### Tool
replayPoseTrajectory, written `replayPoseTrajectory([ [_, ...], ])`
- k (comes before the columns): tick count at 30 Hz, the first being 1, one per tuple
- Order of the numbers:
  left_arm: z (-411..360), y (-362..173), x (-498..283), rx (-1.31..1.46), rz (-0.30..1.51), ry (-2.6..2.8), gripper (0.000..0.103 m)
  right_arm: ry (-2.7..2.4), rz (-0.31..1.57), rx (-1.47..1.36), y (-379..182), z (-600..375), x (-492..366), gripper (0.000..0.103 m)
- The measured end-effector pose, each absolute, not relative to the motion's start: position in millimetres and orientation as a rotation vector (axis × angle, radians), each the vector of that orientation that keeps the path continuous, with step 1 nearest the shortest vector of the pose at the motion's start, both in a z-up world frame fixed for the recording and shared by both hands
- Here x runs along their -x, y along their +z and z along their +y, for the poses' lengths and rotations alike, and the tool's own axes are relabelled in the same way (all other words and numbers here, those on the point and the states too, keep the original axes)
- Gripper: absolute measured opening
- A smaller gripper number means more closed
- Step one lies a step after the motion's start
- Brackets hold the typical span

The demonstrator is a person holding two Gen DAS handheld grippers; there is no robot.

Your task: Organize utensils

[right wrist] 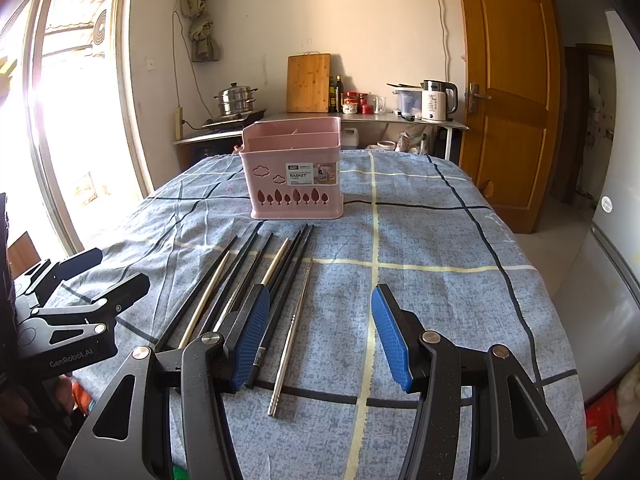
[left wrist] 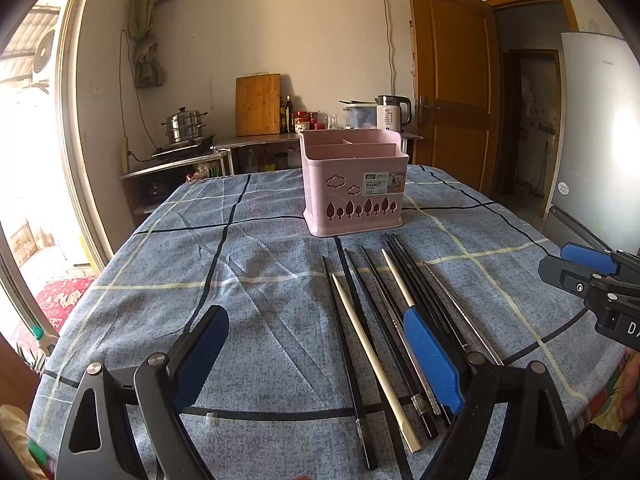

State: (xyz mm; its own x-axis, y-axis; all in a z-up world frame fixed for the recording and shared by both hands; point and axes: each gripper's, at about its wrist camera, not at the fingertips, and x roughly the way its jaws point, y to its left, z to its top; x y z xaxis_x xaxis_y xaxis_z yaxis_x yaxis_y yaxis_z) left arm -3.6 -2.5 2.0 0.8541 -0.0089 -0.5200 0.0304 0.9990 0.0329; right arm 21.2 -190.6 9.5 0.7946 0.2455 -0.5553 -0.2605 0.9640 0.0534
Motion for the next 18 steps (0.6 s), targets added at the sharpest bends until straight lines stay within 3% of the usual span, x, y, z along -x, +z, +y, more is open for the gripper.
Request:
replayPoseTrajectory([
  [18,-2.3,2.0,2.7,-0.04,0.549,-0.026,0.09,0.272,0.588,0.027,15.5,-192.4,-21.3,0.054],
])
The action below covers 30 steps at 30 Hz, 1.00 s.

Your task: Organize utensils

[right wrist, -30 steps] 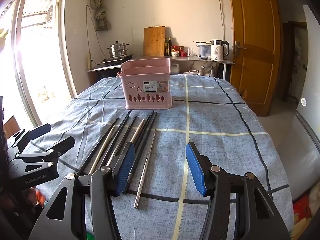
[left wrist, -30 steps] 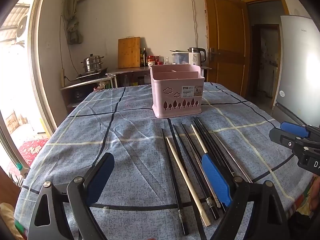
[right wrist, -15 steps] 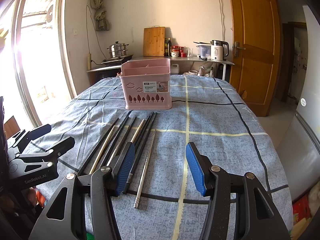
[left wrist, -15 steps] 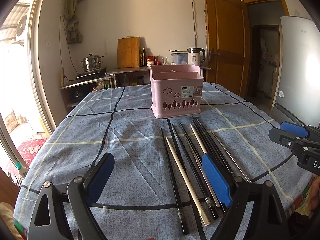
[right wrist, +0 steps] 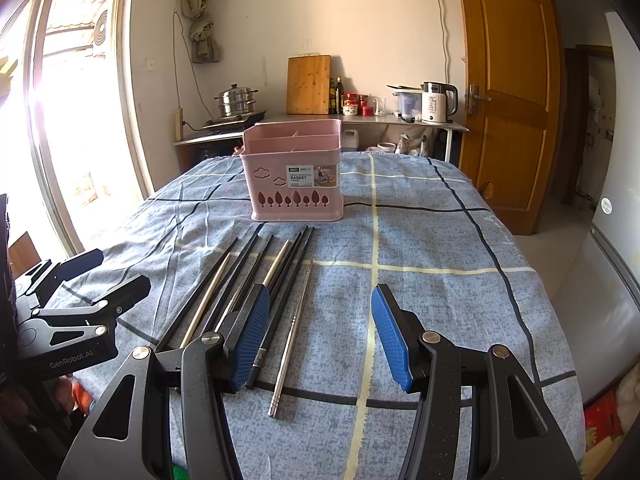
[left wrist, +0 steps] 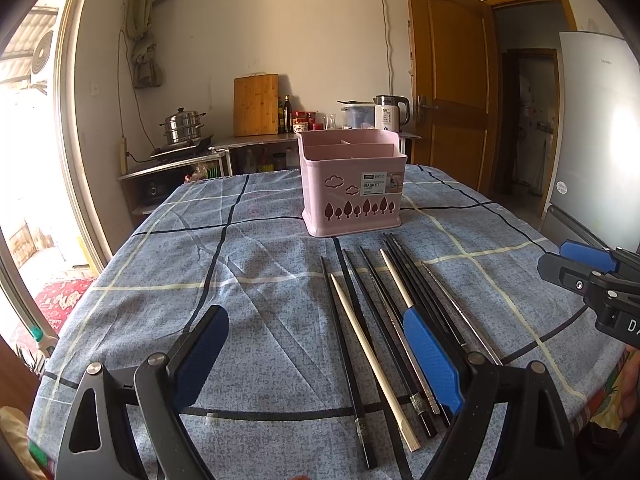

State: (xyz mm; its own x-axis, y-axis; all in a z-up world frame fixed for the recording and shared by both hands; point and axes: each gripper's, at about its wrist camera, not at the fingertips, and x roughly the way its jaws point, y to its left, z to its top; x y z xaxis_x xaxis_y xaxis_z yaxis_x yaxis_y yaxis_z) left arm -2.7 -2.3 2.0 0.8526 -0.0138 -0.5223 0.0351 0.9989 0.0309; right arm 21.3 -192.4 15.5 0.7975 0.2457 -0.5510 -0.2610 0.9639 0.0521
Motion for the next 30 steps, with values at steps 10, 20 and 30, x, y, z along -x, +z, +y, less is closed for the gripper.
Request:
replayPoseTrajectory([
  [10,-2.2,1.7,3.0,-0.04,0.548,-0.027,0.09,0.271,0.586,0.028,15.0,-192.3,-21.1,0.054],
  [20,-2.4,1.6,3.0,-0.041,0.548,-0.028,0.09,0.271,0.587,0.028,16.0,-191.1,-21.7,0.054],
  [30,-4.1,2.6,3.3,-0.043,0.546,-0.031,0.09,0.271,0.588,0.028,15.7,-191.0,-21.2,0.054],
])
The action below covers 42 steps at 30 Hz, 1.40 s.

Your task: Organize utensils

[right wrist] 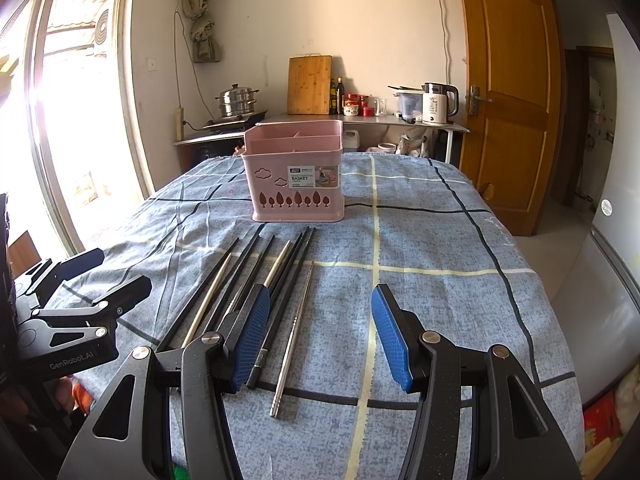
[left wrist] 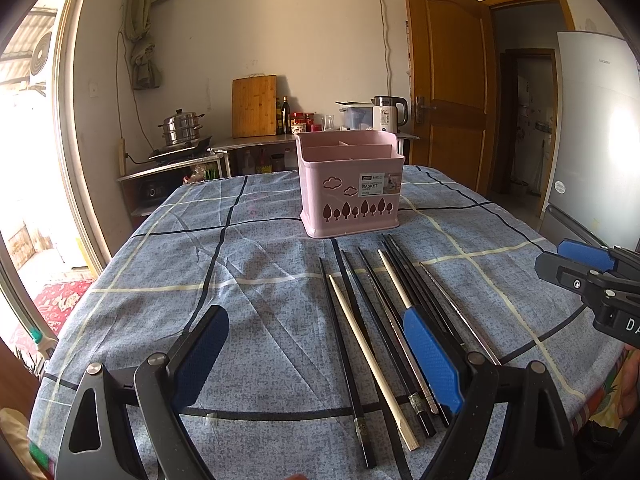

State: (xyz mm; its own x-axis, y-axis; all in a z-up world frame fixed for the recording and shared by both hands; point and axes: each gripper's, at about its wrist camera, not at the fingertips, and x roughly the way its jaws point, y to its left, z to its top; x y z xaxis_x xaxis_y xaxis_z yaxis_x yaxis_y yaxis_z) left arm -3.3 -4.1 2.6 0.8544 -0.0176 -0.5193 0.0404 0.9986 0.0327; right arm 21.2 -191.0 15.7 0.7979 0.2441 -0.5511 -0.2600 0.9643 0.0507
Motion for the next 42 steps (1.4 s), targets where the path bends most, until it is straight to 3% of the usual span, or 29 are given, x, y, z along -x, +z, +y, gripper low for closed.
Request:
replayPoseTrajectory([
  [29,-2,-1,2,-0.034,0.553,-0.041,0.09,0.27,0.588,0.031,16,-190,-21,0.054],
  [42,18,-25,-46,0.001,0.69,-0.054,0.089,0.282,0.642,0.03,8,-188,-41,0.054],
])
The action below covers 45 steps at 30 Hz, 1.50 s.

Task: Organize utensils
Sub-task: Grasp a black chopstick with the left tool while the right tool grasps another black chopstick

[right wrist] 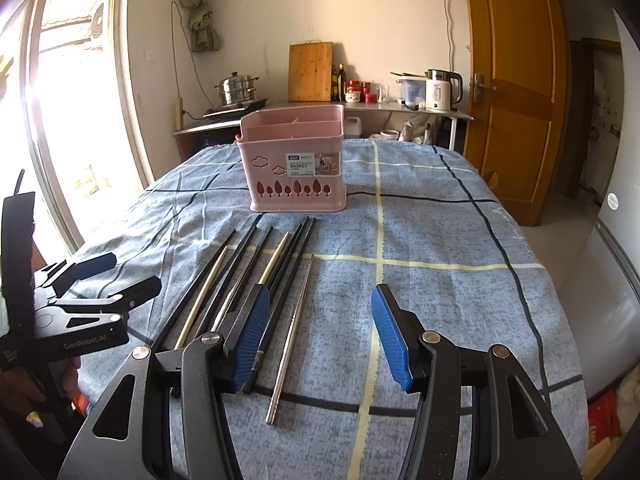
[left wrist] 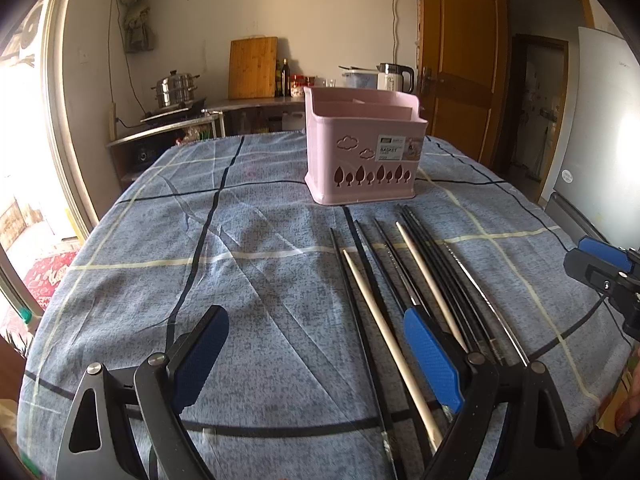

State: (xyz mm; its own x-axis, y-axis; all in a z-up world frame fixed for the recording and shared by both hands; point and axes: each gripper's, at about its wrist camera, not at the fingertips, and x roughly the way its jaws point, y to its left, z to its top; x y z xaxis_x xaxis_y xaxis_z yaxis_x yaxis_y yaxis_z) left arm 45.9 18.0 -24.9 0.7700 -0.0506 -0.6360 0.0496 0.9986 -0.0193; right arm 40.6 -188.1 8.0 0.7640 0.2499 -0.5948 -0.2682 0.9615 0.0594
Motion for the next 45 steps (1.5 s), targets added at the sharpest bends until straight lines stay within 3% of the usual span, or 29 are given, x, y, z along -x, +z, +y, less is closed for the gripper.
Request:
replayPoseTrajectory([
  [7,21,-42,-83,-0.005,0.788,-0.056,0.08,0.287,0.677,0.031,4,-180,-66,0.054],
  [12,25,-54,-109,0.016,0.87,-0.058,0.064,0.29,0.719,0.036,-3,-172,-88,0.054],
  [16,27,-56,-121,0.032,0.884,-0.076,0.061,0.287,0.765,0.045,-11,-165,-108,0.054],
  [24,24,-56,-139,0.027,0.9,-0.089,0.051,0.3,0.848,0.053,-24,-153,-146,0.031],
  [42,21,-50,-187,0.034,0.926,-0.108,0.049,0.313,0.927,0.029,-38,-144,-185,0.024],
  [45,15,-54,-191,0.001,0.941,-0.096,0.033,0.317,0.935,0.03,-39,-142,-189,0.022],
])
